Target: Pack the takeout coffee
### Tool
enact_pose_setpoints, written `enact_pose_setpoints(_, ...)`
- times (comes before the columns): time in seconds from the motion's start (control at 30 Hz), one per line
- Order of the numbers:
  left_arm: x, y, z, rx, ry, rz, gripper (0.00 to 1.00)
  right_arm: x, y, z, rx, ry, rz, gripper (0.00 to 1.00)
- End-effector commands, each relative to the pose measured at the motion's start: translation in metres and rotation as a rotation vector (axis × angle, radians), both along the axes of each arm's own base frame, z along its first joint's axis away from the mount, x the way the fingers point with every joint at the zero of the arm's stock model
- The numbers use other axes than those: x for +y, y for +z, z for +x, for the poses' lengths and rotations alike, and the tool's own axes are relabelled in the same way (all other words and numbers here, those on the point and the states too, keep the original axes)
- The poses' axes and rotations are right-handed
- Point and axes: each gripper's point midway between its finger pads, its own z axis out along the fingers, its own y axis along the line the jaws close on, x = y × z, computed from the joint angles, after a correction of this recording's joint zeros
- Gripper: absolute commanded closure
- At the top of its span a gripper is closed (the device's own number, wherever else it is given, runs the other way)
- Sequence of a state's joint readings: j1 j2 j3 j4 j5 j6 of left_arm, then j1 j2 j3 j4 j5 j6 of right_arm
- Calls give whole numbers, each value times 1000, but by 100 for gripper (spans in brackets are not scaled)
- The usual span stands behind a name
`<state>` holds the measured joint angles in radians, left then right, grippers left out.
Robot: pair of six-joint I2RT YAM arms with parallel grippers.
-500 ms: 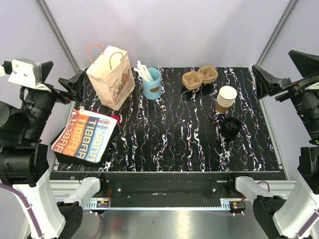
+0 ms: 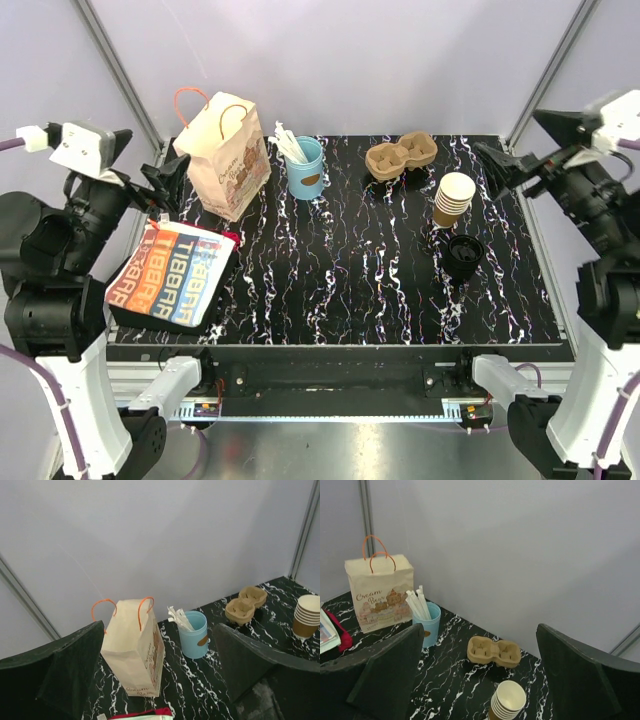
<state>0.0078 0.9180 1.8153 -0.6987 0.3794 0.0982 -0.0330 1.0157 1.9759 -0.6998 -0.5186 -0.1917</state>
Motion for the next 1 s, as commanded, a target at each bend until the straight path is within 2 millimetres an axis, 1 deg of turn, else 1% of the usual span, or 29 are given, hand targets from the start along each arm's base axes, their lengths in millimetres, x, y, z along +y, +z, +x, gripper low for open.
enact_pose_setpoints(0.0,-10,-4,12,-17,-59,47,1,-5,-19,36,20,-23,-26,0)
enact_pose_setpoints(0.03,-10,-11,19,-3,-62,58,1,-7,-24,43,30,-36,-21,0)
enact_pose_setpoints(0.07,-10,-15,22,6,-66,64,1,-12,-28,50,39,-62,-16,0)
enact_pose_setpoints(0.1,-10,-19,26,15,-67,67,1,-14,-40,60,66,-73,-11,0)
enact_pose_setpoints(0.13,-11,-27,32,32,-71,76,1,-16,-41,66,62,-84,-6,0)
enact_pose_setpoints(0.17,-11,-31,36,40,-76,83,1,-19,-47,73,75,-103,1,0)
enact_pose_setpoints(0.2,-12,-41,43,64,-80,86,1,-21,-56,82,91,-111,11,0)
enact_pose_setpoints(0.23,-12,-46,46,71,-80,97,1,-23,-63,89,103,-123,16,0)
enact_pose_setpoints(0.27,-11,-51,50,85,-79,100,1,-24,-76,99,135,-128,19,0)
enact_pose_setpoints(0.3,-10,-61,57,104,-76,104,1,-25,-79,104,135,-134,27,0)
enact_pose_setpoints(0.33,-7,-66,62,115,-58,108,1,-28,-84,109,147,-147,35,0)
enact_pose_setpoints(0.37,-5,-69,65,118,-44,108,1,-29,-95,118,171,-155,40,1)
enact_pose_setpoints(0.4,-3,-79,73,132,-32,108,1,-30,-96,123,173,-162,56,0)
enact_pose_setpoints(0.43,3,-82,78,137,1,103,1,-34,-100,129,183,-185,68,0)
enact_pose_setpoints(0.47,6,-87,83,144,20,97,1,-36,-109,139,210,-197,76,0)
enact_pose_setpoints(0.5,9,-94,90,153,36,93,1,-38,-111,145,215,-207,91,0)
enact_pose_setpoints(0.53,12,-98,94,161,54,87,1,-41,-121,159,245,-219,95,0)
enact_pose_setpoints(0.63,25,-109,109,175,134,72,1,-44,-131,181,278,-239,98,0)
enact_pose_setpoints(0.67,27,-112,113,174,146,71,1,-45,-139,196,305,-243,96,0)
enact_pose_setpoints(0.73,33,-120,124,175,178,68,1,-48,-148,213,331,-256,91,0)
enact_pose_setpoints(0.77,34,-122,128,177,186,68,1,-48,-154,228,346,-260,86,0)
enact_pose_setpoints(0.83,37,-132,141,202,202,69,1,-51,-165,247,374,-280,77,0)
enact_pose_setpoints(0.87,38,-136,145,211,205,71,1,-50,-174,263,394,-285,68,0)
enact_pose_setpoints(0.93,39,-145,158,230,213,71,1,-51,-185,281,412,-302,52,0)
enact_pose_setpoints(0.97,40,-149,161,237,218,70,1,-50,-196,299,432,-306,42,0)
